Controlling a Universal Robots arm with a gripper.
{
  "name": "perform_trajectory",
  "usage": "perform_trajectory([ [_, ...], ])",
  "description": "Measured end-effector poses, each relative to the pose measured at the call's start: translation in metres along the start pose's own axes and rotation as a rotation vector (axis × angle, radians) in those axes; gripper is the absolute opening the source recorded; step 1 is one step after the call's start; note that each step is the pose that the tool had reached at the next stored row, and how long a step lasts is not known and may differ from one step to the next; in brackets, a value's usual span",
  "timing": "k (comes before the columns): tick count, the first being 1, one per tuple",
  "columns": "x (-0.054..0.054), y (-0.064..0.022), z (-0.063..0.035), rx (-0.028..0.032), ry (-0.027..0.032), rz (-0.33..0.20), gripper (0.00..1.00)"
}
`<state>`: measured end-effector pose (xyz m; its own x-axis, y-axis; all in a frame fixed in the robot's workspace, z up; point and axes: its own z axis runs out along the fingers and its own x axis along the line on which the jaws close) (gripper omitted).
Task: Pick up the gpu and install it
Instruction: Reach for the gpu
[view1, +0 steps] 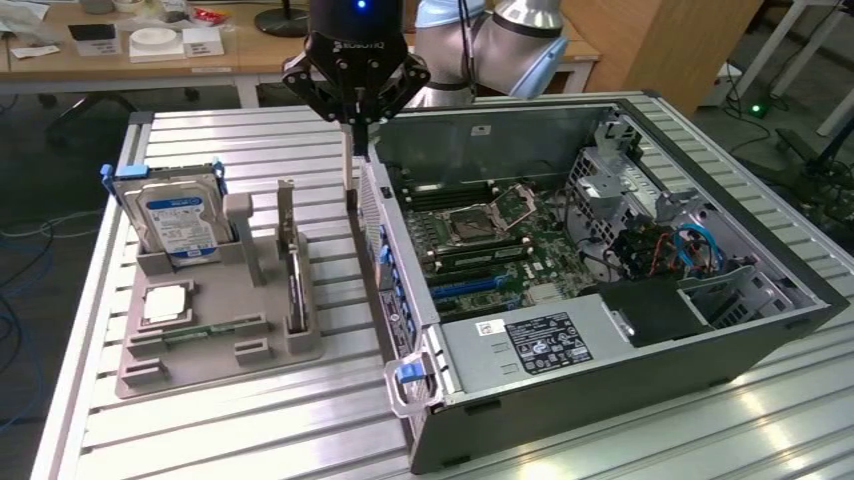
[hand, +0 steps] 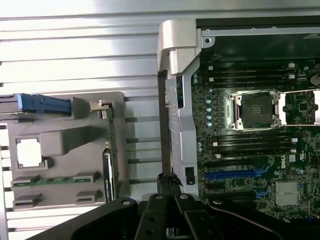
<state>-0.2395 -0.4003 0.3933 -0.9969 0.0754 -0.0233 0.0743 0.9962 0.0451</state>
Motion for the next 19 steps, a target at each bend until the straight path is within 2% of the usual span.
perform_trajectory([
  [19, 0.028, -0.0031, -0.0008, 0.0000, 0.0001, 0.000, 0.10],
])
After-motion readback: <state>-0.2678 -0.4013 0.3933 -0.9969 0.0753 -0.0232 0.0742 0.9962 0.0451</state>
